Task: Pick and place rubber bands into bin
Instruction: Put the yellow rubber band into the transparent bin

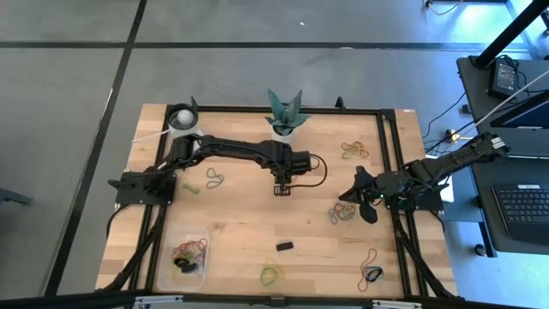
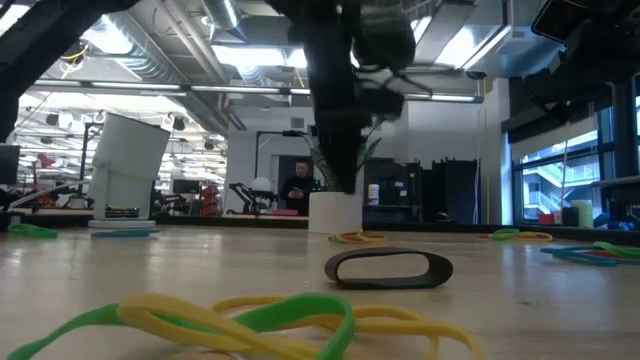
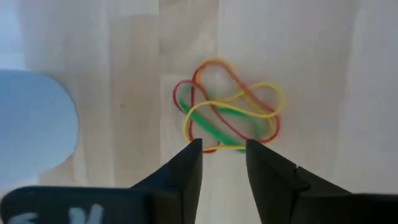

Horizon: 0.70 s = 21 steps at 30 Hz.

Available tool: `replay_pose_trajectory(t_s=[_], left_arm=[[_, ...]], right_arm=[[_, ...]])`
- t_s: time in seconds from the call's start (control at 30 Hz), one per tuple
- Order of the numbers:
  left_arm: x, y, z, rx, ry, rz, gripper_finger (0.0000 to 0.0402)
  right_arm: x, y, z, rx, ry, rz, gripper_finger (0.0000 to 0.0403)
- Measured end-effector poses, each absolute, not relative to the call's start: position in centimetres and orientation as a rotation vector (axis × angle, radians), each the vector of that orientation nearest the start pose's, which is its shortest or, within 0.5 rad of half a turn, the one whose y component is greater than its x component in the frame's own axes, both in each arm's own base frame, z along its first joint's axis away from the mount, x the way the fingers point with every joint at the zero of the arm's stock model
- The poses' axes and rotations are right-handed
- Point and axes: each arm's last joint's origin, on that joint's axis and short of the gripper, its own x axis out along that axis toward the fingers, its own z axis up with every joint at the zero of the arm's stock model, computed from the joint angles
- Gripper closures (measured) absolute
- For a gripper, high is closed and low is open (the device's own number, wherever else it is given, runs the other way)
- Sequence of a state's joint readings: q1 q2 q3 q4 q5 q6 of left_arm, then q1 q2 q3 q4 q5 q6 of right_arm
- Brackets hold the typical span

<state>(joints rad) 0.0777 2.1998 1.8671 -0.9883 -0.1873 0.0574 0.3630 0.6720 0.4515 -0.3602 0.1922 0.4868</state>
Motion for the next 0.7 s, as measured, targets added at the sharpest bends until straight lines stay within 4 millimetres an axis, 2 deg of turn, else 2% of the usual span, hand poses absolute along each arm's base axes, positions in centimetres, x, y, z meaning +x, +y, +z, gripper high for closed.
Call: replay_pose_trajectory(t_s=[0.2, 0.33, 0.47, 0.57, 0.7], left_arm=[[45.5, 5.3, 17.6, 0.133, 1.363, 0.238, 0.0266], [45.9, 6.3, 16.0, 0.120, 1.365, 0.248, 0.0266], [46.0, 7.1, 15.3, 0.101, 1.377, 0.247, 0.0276], [46.0, 7.4, 15.5, 0.104, 1.369, 0.227, 0.0301], [45.8, 7.0, 17.1, 0.128, 1.341, 0.173, 0.0376]], right_arm=[[13.9, 4.7, 22.0, 0.321, 0.581, 0.025, 0.0399], [13.9, 4.7, 22.0, 0.349, 0.582, 0.017, 0.0399], [13.9, 4.7, 22.0, 0.359, 0.581, 0.014, 0.0398], [13.9, 4.7, 22.0, 0.389, 0.581, 0.004, 0.0399], [13.9, 4.7, 22.0, 0.400, 0.582, 0.001, 0.0399]])
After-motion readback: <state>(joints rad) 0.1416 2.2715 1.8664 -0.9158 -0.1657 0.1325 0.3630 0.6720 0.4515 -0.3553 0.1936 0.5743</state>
